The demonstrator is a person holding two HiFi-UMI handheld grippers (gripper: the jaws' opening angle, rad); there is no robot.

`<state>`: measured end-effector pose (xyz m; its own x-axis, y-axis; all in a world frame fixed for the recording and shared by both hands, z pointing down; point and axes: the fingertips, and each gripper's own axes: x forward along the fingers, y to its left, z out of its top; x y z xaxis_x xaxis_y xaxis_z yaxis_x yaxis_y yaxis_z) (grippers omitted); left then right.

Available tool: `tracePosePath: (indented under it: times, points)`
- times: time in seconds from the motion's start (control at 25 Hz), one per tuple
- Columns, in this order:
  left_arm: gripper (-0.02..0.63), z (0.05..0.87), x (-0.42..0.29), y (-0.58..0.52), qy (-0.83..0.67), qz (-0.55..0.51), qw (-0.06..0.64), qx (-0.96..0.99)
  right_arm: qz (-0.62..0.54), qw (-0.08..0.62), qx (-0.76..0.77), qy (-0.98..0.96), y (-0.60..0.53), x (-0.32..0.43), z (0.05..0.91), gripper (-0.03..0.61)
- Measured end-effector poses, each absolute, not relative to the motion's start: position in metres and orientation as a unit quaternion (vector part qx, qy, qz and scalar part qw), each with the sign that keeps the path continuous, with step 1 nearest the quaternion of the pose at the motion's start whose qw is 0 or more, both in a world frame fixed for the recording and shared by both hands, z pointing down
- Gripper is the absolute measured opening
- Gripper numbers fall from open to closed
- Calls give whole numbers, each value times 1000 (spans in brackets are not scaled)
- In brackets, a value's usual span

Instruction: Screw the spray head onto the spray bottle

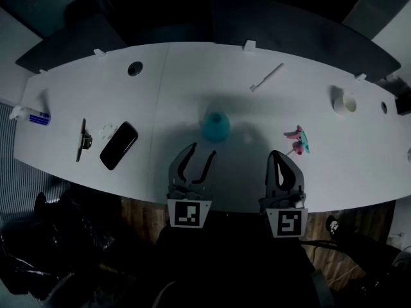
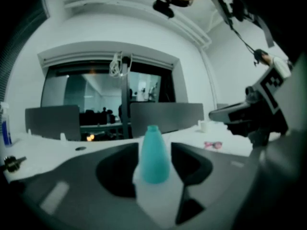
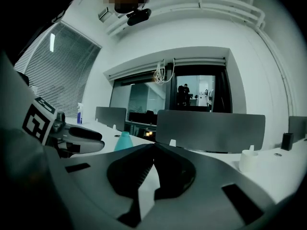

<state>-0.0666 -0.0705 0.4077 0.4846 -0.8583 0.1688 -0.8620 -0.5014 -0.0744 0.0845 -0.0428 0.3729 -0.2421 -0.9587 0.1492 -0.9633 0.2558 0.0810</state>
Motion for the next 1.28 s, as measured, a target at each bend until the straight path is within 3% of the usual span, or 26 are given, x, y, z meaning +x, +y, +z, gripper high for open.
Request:
tracePosePath:
  times: [0.12,0.16,0.24,0.44,0.48,0.52,1.12,1.28]
  points:
    - [447,436,-56,-91,-458,100,100,878,8,98,612,-785,-44,100,369,3]
    - [510,444,-49,-98,-440,105,109,885,2,103,612,-784,-44,104,368,5]
    - [564,450,-35,-115,-419,118,89,896,-4,107,615,-781,-45,111,367,3]
    - [563,456,-9,-151,-403,141,39,903,-10,116,624,-773,-42,130,366,3]
    - [539,460,-5,-154,-402,156,27,902,-11,118,626,-771,-42,135,365,5]
    - [398,463,-4,-155,-403,170,17,899,-11,119,629,-768,-41,139,365,3]
    - [391,450,52,-77,-336,168,34,926,1,113,674,-730,-33,195,369,5]
    - [391,465,57,-61,-327,182,21,927,19,149,679,-719,-26,209,380,3]
